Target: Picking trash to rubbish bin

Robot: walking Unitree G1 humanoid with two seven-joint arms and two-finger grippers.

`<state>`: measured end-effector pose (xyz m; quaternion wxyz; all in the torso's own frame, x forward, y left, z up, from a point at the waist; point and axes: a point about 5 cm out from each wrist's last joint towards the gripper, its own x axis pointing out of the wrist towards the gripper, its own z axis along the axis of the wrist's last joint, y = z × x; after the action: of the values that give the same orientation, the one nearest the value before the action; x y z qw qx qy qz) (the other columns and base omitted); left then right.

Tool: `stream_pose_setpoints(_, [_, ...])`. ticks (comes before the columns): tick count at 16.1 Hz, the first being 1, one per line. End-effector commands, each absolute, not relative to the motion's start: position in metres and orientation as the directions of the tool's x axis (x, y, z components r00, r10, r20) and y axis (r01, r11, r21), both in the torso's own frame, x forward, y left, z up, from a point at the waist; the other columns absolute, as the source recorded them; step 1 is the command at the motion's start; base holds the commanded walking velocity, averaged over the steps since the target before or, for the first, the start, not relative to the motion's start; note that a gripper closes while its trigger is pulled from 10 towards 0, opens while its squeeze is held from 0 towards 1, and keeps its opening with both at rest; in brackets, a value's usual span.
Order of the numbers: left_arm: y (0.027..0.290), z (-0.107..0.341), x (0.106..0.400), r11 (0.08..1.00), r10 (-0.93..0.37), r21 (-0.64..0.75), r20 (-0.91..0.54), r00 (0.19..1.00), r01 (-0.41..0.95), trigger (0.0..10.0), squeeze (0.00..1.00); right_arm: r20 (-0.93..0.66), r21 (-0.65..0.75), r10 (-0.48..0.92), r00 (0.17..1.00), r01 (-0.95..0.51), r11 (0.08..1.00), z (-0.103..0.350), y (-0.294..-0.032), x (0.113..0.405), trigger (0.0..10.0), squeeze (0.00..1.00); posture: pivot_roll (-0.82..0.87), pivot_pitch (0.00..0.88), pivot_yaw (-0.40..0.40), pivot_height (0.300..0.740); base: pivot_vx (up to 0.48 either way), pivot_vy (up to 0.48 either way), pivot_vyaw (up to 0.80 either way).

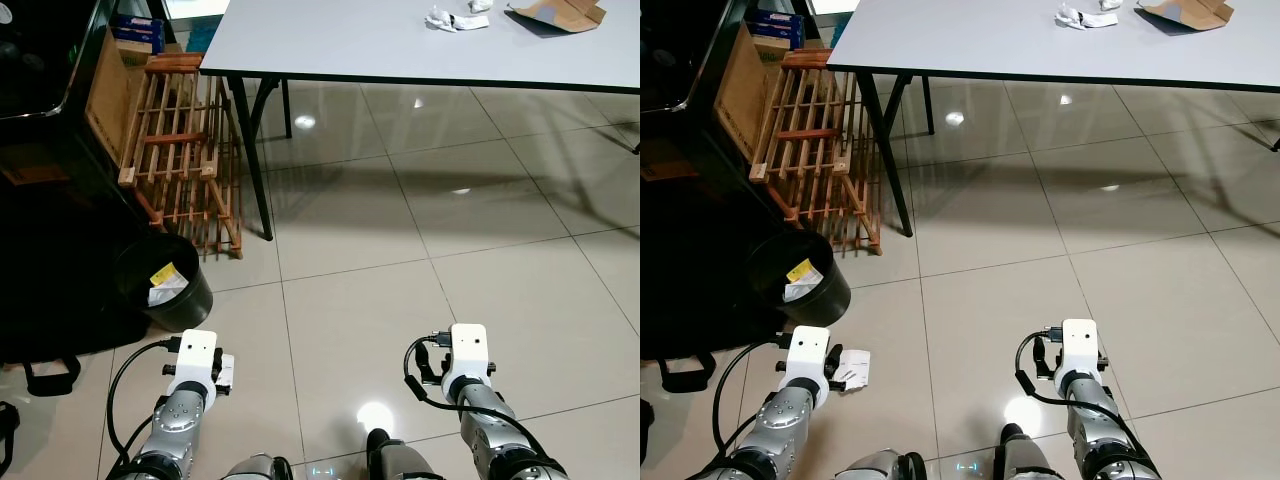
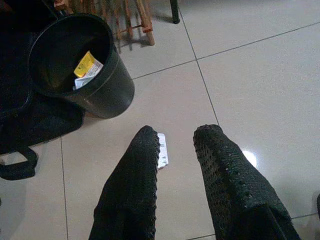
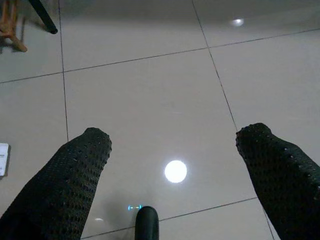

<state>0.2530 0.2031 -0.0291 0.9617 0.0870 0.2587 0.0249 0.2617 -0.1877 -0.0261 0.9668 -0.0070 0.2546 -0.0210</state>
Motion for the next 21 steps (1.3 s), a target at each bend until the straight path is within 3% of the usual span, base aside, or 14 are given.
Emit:
stream_pose_setpoints(1, [0.2043, -0.0353, 0.2460, 0.984, 0.091, 0.180, -0.528, 0.844, 0.007, 10.0, 0.00, -0.511, -0.015, -0.054, 0.858, 0.054, 0.998, -0.0313, -0.1893, 0.2553, 10.0, 0.00, -0.02, 0.192, 0.064, 0.740, 0.000, 0.000, 0.00])
stream_pose_setpoints(21, [0.2037, -0.0353, 0.2464, 0.984, 0.094, 0.178, -0.528, 0.844, 0.002, 10.0, 0.00, -0.513, -0.020, -0.061, 0.856, 0.059, 0.998, -0.0322, -0.1919, 0.2534, 10.0, 0.00, -0.02, 0.205, 0.060, 0.740, 0.000, 0.000, 0.00])
